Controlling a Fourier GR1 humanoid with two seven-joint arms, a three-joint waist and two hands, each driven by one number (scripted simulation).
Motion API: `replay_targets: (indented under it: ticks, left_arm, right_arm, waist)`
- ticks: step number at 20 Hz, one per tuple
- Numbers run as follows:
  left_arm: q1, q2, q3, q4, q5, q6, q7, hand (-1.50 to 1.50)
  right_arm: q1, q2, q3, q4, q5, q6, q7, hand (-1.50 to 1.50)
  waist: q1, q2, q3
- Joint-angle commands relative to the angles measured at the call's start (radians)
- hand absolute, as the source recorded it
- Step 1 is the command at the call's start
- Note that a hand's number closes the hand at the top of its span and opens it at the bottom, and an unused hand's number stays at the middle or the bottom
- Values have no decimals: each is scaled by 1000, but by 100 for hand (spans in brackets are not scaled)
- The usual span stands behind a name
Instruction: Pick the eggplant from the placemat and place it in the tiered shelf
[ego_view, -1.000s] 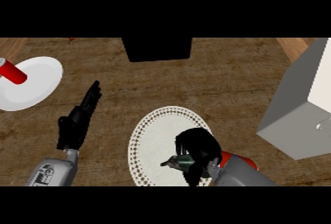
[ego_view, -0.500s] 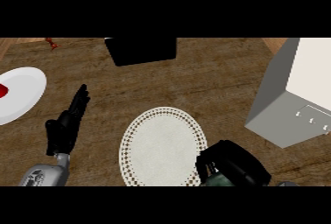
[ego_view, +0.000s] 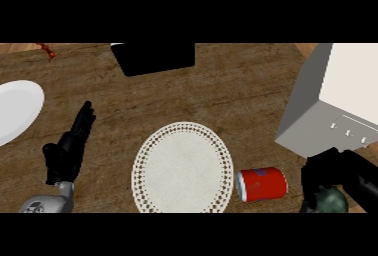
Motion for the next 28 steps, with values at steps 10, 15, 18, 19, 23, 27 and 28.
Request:
replay_targets:
  ticks: [10, 15, 18, 19, 23, 27, 28]
  left_arm:
    - [34, 22, -11, -63, 10, -41, -1, 0]
    - [-45, -25, -56, -23, -37, -20, 10, 0]
    - [-64, -48, -80, -10, -53, -23, 10, 0]
    - [-78, -29, -64, -46, -20, -53, 62, 0]
    - [-35, -69, -99, -53, -56, -53, 16, 0]
    - [-97, -54, -79, -59, -62, -86, 72, 0]
    - [-127, -70, -63, 2, -62, -82, 31, 0]
  right_arm:
    - [234, -224, -749, 183, -477, 185, -274, 150]
    - [324, -263, -1020, 327, -613, 387, -313, 150]
    - [365, -267, -1170, 428, -629, 493, -322, 150]
    - [339, -306, -1216, 448, -676, 515, -267, 150]
    - [320, -233, -1272, 508, -590, 563, -281, 150]
    - [198, -247, -1212, 531, -546, 500, -231, 150]
    - [173, -288, -1235, 531, -570, 503, -196, 150]
  waist:
    - [52, 8, -5]
    - [105, 25, -8]
    - [134, 29, -8]
    - [152, 30, -8]
    - [188, 36, -8]
    - [206, 39, -7]
    - [203, 40, -8]
